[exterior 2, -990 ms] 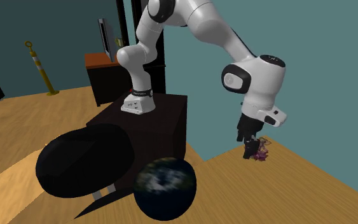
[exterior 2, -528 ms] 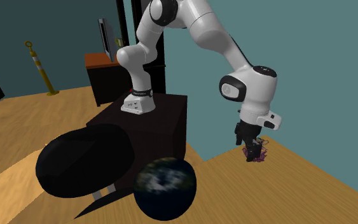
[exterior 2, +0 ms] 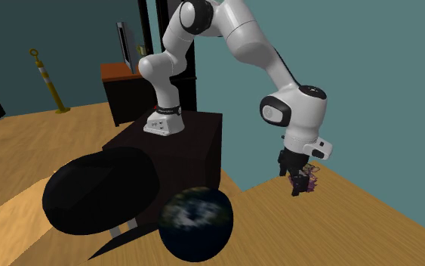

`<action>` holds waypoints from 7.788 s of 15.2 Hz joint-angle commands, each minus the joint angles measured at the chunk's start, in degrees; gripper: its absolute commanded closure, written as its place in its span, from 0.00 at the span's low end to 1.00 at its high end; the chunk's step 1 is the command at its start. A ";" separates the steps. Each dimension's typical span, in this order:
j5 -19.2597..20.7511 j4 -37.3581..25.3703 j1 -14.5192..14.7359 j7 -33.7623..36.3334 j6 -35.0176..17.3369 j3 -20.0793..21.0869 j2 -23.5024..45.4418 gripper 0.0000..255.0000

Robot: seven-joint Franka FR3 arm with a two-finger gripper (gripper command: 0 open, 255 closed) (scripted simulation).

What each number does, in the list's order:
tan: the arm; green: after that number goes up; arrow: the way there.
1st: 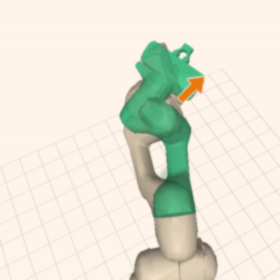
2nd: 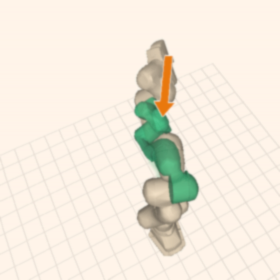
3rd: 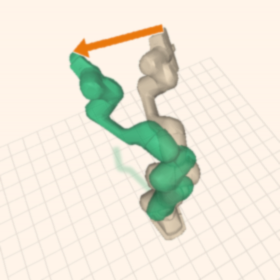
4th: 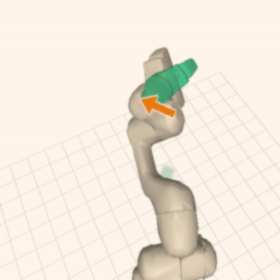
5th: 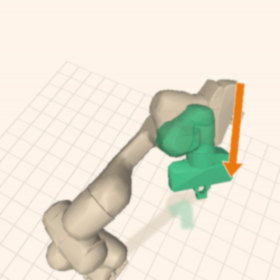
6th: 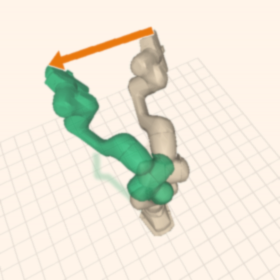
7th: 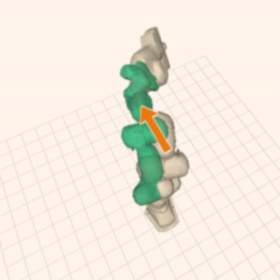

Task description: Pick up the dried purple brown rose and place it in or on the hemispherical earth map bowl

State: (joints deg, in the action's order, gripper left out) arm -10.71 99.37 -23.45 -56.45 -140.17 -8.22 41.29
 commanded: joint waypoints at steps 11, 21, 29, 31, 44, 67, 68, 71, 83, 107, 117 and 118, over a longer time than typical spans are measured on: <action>0.00 0.00 0.00 0.00 0.00 0.00 0.00 1.00; 3.30 -20.93 4.54 5.61 22.74 0.65 4.94 0.00; 3.34 -24.06 5.08 6.14 23.46 1.14 8.48 0.00; 3.27 -23.70 5.08 6.10 22.58 1.20 9.00 0.00; 3.27 -23.75 5.09 6.11 22.59 1.20 9.05 1.00; 4.12 -25.61 5.37 6.67 32.13 0.54 1.34 1.00; 4.16 -25.89 5.37 6.70 32.70 0.51 1.03 1.00; 4.28 -26.85 5.37 6.80 34.49 0.44 0.21 1.00; 4.63 -32.46 5.20 7.20 42.28 0.23 -2.01 1.00; 7.05 -9.58 -7.99 -13.80 37.36 -6.99 -19.76 1.00; 7.29 -10.24 -16.03 -25.62 38.13 -11.04 -20.04 1.00; 7.23 -10.73 -16.91 -26.84 38.33 -11.41 -19.78 1.00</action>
State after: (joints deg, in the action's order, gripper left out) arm -3.41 89.46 -39.37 -81.85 -102.25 -19.22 21.17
